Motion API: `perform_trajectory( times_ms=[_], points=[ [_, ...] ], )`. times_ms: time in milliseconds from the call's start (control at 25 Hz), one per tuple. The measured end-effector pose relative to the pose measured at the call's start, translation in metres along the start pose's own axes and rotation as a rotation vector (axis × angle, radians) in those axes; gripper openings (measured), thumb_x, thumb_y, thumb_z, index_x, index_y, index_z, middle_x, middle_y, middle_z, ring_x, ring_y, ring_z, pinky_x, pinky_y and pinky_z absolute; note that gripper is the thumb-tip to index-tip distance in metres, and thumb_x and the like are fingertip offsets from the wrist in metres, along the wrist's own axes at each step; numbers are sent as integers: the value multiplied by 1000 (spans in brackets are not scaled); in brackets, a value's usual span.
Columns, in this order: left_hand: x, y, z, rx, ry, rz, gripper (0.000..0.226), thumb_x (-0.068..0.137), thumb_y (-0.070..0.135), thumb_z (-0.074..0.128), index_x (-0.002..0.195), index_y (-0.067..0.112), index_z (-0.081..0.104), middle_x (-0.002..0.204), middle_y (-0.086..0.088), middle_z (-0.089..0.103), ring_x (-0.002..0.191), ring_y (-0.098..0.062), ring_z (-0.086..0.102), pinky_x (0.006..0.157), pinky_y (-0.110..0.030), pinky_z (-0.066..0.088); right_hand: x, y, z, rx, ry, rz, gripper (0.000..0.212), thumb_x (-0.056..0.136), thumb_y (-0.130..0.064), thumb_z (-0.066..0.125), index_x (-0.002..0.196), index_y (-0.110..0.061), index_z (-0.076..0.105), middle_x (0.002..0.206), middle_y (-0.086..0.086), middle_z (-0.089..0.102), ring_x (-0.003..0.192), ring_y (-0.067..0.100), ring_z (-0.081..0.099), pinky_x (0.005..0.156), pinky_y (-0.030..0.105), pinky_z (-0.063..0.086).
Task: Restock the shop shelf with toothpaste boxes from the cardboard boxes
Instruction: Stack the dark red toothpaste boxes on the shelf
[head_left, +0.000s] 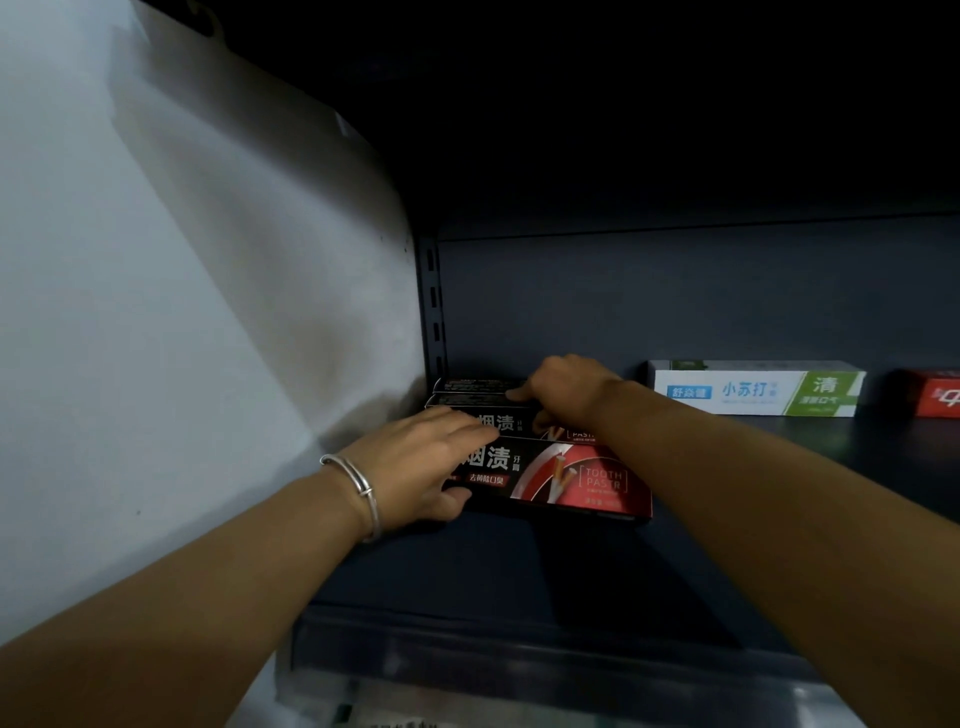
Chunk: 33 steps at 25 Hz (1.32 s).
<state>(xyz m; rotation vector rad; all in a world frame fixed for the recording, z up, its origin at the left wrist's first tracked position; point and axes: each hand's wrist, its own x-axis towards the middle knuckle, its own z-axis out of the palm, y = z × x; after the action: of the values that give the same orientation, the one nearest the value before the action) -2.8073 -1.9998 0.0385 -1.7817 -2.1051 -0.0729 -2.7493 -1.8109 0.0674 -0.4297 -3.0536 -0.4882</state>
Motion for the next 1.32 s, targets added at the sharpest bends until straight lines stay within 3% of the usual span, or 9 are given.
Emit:
perform_trajectory(
  times_ms=[120,200,320,440,640,760,920,1000,1320],
  points=[
    [0,4,0,21,-11,-20,64,86,31,58,143,20,31,144,3,39,133,-14,34,108,-22,30,-11,-5,-7,181,86,-7,49,95,-29,53,142,-24,40,136,10,50,122,26,50,97,34,42],
    [-2,5,0,37,-11,-43,64,86,30,58,143,20,31,143,2,40,132,-15,36,109,-26,33,-21,-7,-18,408,177,-29,37,96,-31,51,130,-19,55,129,6,59,116,20,54,97,29,41],
    [-4,8,1,28,28,-64,64,83,27,60,141,18,35,138,-1,44,128,-18,40,105,-33,40,-48,-6,-32,633,-86,-40,30,93,-41,52,114,-25,65,109,-1,68,98,15,62,91,31,48],
    [-5,12,3,36,38,-88,62,83,27,60,140,17,36,137,-2,45,127,-18,41,102,-34,42,-67,-6,-26,610,-239,-49,30,90,-32,60,120,-28,62,109,-6,66,98,14,63,89,33,52],
    [-11,13,4,117,175,1,56,61,18,82,112,10,62,108,-7,64,99,-24,63,77,-33,58,-68,-7,-7,636,58,-33,41,88,-14,63,128,-23,58,124,-1,60,114,14,55,97,24,42],
    [-12,13,10,99,202,59,36,65,10,78,99,14,65,95,-3,65,85,-22,63,69,-32,58,-56,-15,16,564,177,-14,46,89,-7,59,134,-18,53,138,6,51,126,21,47,107,28,37],
    [-8,15,18,-52,115,25,27,88,5,52,113,11,62,111,-6,61,104,-25,54,92,-36,47,-42,-21,38,422,289,-11,50,91,0,49,138,-16,46,141,7,48,131,23,37,109,26,29],
    [-4,12,23,-86,69,-28,32,94,11,44,123,14,55,123,-3,54,115,-19,46,101,-28,37,-38,-22,39,349,314,-13,50,92,0,49,140,-15,45,143,6,47,134,24,34,111,27,27],
    [5,12,31,-107,-19,-89,32,94,15,43,124,17,53,126,1,51,118,-16,42,101,-22,31,-36,-22,39,399,344,53,44,88,-1,52,128,-16,56,127,12,60,119,29,54,98,39,45]
  ],
)
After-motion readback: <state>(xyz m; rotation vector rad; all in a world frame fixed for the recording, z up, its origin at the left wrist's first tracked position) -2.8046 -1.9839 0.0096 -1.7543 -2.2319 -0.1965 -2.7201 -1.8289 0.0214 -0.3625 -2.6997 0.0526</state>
